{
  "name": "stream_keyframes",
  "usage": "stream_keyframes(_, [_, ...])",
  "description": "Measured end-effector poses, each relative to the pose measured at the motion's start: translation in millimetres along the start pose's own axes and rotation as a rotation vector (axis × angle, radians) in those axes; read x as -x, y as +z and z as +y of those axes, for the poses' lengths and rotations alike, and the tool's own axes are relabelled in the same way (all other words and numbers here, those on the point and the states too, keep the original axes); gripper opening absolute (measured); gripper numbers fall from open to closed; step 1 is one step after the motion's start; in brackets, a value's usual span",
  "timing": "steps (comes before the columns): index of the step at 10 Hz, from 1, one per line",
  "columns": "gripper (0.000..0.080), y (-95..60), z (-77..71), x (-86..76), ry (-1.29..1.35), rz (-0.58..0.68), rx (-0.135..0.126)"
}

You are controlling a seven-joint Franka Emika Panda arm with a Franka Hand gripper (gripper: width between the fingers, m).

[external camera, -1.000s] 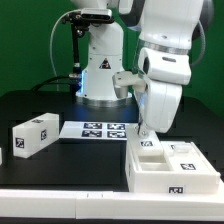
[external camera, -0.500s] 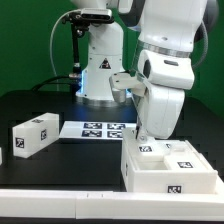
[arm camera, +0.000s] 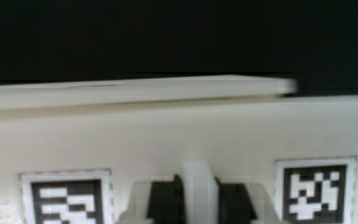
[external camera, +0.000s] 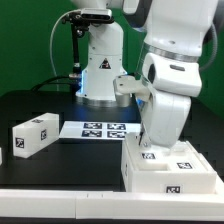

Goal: Assemble cabinet

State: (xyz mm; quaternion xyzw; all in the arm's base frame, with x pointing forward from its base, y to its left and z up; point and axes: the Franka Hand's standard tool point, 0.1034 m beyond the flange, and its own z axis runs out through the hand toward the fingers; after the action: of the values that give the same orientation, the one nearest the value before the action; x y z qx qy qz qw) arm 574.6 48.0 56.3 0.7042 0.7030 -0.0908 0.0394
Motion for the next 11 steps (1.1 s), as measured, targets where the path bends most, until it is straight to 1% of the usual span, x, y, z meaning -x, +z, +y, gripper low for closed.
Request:
stream_keyframes(2, [0.0064, -0.9, 14.6, 0.4, 0.003, -0.001, 0.016])
stream_keyframes(3, [0.0064, -0.9, 17.9, 1.6, 0.004, -0.001, 0.018])
stream_keyframes(4, [0.0064, -0.7, 17.9, 3.9, -0.008, -0.006, 0.002])
stream_keyframes(5, [0.0064, -1.6, 18.7, 5.4, -0.011, -0.014, -0.02])
stream_keyframes(6, [0.0064, -2.6, 19.4, 4.8, -0.011, -0.016, -0.027])
stream_keyframes(9, [0.0064, -3.1, 19.4, 5.0, -0.006, -0.018, -0.029])
stream_keyframes(10, [0.0166, -2.5, 19.1, 5.2, -0.006, -0.018, -0.03])
stream_keyframes(11, [0.0166, -2.3, 19.0, 5.5, -0.005, -0.018, -0.031])
